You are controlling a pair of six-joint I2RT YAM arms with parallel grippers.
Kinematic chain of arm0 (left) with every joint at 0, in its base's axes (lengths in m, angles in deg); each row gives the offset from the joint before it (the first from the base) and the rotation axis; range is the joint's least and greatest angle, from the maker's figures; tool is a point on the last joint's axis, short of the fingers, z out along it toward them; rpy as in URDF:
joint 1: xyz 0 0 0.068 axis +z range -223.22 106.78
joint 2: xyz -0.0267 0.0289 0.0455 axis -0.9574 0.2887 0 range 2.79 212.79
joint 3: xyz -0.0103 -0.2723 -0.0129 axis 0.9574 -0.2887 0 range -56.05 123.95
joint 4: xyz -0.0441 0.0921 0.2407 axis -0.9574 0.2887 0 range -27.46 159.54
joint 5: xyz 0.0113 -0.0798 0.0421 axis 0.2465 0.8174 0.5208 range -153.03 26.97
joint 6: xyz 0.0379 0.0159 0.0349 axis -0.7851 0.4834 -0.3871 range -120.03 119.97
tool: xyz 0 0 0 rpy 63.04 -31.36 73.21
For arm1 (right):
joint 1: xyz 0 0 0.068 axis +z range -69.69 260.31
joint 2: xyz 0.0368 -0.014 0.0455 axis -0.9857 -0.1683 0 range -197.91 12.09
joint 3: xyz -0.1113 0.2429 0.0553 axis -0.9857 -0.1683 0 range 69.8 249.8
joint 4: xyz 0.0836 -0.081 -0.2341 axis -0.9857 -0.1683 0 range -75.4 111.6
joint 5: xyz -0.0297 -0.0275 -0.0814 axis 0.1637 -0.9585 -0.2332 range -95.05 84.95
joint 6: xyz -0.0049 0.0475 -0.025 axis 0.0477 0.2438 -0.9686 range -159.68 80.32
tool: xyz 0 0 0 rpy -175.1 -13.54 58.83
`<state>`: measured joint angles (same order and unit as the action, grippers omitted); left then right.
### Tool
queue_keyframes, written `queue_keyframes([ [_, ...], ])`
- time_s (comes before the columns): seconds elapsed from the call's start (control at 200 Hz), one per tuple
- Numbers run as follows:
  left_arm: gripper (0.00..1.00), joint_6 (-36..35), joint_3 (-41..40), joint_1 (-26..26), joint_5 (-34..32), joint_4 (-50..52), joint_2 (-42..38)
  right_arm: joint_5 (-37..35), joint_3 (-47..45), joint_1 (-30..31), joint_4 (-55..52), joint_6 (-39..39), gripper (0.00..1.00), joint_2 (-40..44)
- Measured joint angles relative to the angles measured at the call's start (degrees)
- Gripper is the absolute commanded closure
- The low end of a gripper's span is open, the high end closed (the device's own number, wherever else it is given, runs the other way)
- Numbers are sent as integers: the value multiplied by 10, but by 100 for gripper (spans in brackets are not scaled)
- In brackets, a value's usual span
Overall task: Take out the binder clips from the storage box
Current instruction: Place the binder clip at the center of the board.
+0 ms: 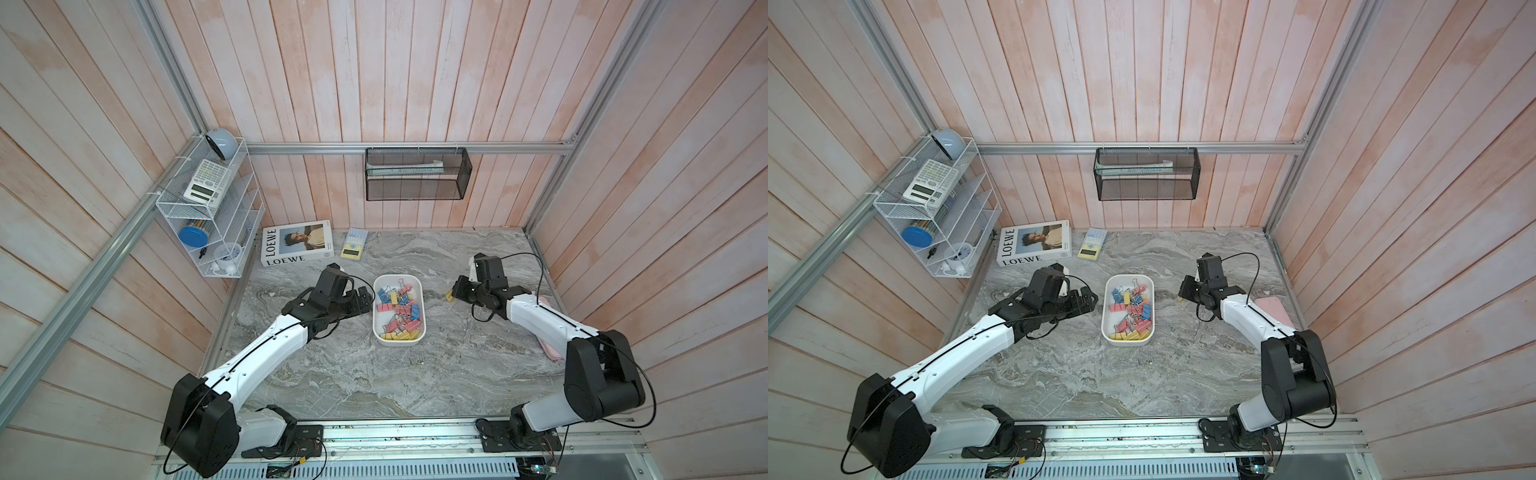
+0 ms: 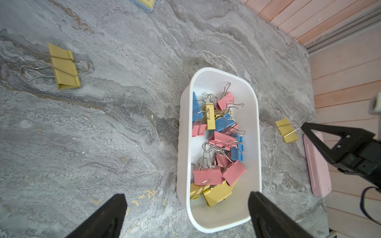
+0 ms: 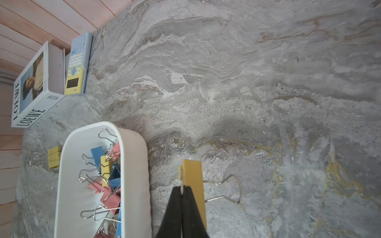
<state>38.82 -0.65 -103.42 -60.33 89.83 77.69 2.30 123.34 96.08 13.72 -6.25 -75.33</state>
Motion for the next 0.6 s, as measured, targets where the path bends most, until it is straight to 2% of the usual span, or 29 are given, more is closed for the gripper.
queue_keyframes([
  [0.18,2,-2,30,-38,-7,3,45,13,20,-15,6,-2,99,-65],
  [0.245,2,-3,39,-48,-12,6,60,22,29,-20,6,-5,96,-85],
  [0.325,2,-10,49,-61,-21,13,76,31,35,-25,6,-6,77,-99],
  [0.45,5,-30,55,-75,-32,25,90,39,42,-28,2,-10,55,-103],
  [0.51,11,-44,57,-78,-32,31,96,43,47,-29,1,-19,46,-103],
  [0.6,25,-65,60,-80,-32,36,105,46,50,-29,-5,-24,36,-97],
])
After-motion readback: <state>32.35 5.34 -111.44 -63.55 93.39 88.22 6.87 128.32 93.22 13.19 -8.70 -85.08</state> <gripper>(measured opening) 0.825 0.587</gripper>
